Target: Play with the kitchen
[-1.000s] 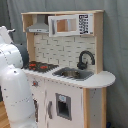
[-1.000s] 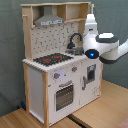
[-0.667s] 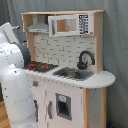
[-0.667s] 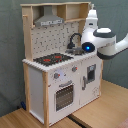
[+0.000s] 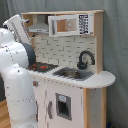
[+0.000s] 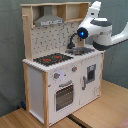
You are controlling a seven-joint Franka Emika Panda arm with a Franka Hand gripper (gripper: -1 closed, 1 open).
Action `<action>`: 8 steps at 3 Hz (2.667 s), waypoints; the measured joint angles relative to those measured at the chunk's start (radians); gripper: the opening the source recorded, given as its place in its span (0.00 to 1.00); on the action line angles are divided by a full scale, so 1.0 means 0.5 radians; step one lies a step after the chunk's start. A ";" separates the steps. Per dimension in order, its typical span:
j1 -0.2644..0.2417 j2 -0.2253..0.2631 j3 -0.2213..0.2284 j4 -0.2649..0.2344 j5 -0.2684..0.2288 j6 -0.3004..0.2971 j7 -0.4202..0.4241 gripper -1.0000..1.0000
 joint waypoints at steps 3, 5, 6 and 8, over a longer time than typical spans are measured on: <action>0.005 0.146 0.011 0.090 0.007 -0.344 0.010 0.00; 0.002 0.320 0.008 0.160 0.006 -0.394 -0.088 0.00; -0.008 0.354 0.008 0.239 0.006 -0.389 -0.280 0.00; -0.114 0.424 0.017 0.338 0.004 -0.317 -0.651 0.00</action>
